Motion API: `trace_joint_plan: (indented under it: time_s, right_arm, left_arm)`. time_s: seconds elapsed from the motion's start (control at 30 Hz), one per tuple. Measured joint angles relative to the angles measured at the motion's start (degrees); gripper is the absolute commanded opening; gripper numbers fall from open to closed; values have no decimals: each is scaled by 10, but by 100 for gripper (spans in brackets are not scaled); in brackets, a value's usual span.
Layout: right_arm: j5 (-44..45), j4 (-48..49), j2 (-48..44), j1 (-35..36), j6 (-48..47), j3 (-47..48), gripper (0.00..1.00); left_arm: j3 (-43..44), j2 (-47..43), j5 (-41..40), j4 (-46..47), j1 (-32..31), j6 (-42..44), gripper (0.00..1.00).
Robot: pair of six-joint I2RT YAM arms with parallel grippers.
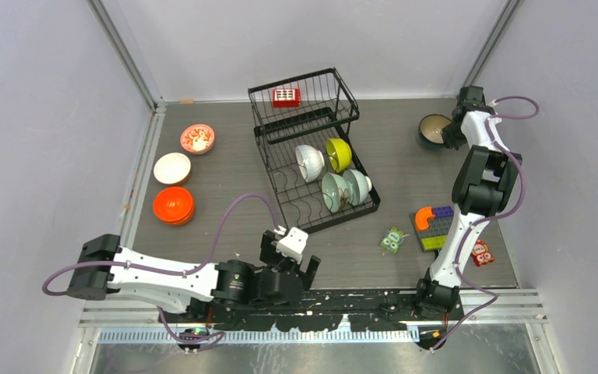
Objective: Unload the bowls from the dish rack
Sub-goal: Place the bowl at the center of the board.
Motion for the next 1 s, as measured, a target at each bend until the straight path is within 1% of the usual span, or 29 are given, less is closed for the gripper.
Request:
trace_joint_plan:
  time_s: [0.2, 0.57, 0.87, 1.0]
  right_arm:
    - [0, 0, 2, 0, -6, 0, 1]
    - [-7, 1, 2, 0, -14, -1, 25]
    - [-9, 15, 2, 0, -15, -2, 34]
    - [-9, 17, 2, -1, -15, -4, 40]
  left_arm:
    - [6, 5, 4, -3, 0, -10, 100]
    - [10, 15, 15, -18, 2, -30, 100]
    - [19, 16, 19, -25, 2, -43, 100]
    - [23, 16, 19, -33, 2, -45, 100]
